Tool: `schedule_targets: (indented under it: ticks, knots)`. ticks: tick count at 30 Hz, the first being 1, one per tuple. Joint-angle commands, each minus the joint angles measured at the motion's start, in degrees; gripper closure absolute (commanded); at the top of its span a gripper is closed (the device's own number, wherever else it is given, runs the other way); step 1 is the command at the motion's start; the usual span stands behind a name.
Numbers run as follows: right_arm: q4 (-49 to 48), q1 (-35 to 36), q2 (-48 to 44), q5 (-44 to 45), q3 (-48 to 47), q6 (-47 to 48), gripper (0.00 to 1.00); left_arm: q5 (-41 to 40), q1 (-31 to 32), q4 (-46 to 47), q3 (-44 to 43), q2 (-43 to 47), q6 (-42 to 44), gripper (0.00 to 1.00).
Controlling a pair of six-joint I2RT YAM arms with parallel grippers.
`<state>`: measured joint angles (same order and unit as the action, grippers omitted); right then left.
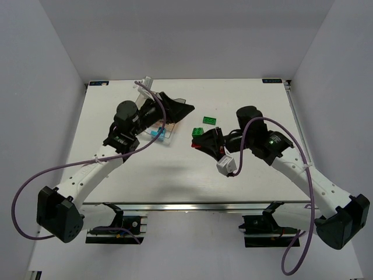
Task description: Sort the legos into containers by color
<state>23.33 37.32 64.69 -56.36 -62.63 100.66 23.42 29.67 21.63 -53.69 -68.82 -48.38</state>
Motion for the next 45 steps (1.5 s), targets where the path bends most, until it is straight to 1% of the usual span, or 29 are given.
schedule_targets:
  ticks: [1,3,5,6,7,9,10,12,16,19,22,23,27,33,38,45]
  knots:
    - [8.1,1.8,1.0,4.2,-0.7,10.7,1.0,-1.4,0.4,-20.3,-8.4,-1.2,9.3,0.04]
    - [11.6,2.9,2.5,6.3,-2.3,14.7,1.0,-2.9,1.0,-25.1,-12.6,-2.1,10.9,0.04]
    - [13.8,3.5,4.7,9.2,-3.6,16.1,1.0,-2.8,1.0,-29.8,-15.5,-3.6,10.9,0.03]
    - [14.2,4.2,5.9,11.8,-3.6,18.4,1.0,-2.9,1.0,-33.4,-16.3,-4.6,11.1,0.02]
    - [14.2,4.5,6.3,13.2,-3.6,19.6,1.0,-3.3,1.0,-33.4,-17.1,-4.7,11.5,0.02]
    - [14.4,5.0,7.1,15.3,-3.8,20.7,1.0,-5.0,1.0,-38.4,-19.2,-5.3,11.6,0.02]
    - [15.1,5.3,8.0,18.1,-4.2,22.7,1.0,-5.8,1.0,-41.9,-19.8,-5.5,11.6,0.02]
    - [16.7,5.8,9.0,20.7,-5.3,24.1,1.0,-7.4,1.0,-45.3,-22.2,-6.6,11.8,0.02]
    - [18.6,6.4,11.0,25.1,-7.0,26.1,1.0,-9.1,1.5,-53.0,-24.3,-8.4,11.2,0.02]
    - [18.3,6.7,11.0,25.6,-6.9,26.3,1.0,-8.9,1.5,-53.5,-22.4,-8.7,10.8,0.02]
    - [16.6,7.2,10.5,25.5,-6.1,26.3,1.0,-6.5,1.5,-50.6,-20.4,-9.5,10.1,0.04]
    - [15.6,7.2,10.2,25.6,-5.7,25.5,1.0,-4.0,1.5,-50.0,-20.2,-9.9,10.0,0.05]
    - [10.3,7.4,9.3,26.4,-3.0,24.8,1.0,1.0,1.5,-47.3,-19.7,-11.3,10.1,0.06]
    - [9.2,7.4,9.8,25.9,-3.5,23.4,1.0,8.2,1.5,-44.3,-18.5,-11.8,10.7,0.06]
    - [8.9,7.6,9.8,25.9,-3.2,22.9,1.0,10.2,1.5,-42.6,-16.8,-11.3,10.7,0.08]
    - [8.1,7.6,9.1,25.3,-2.5,22.1,1.0,12.4,1.5,-41.2,-16.2,-12.7,10.2,0.16]
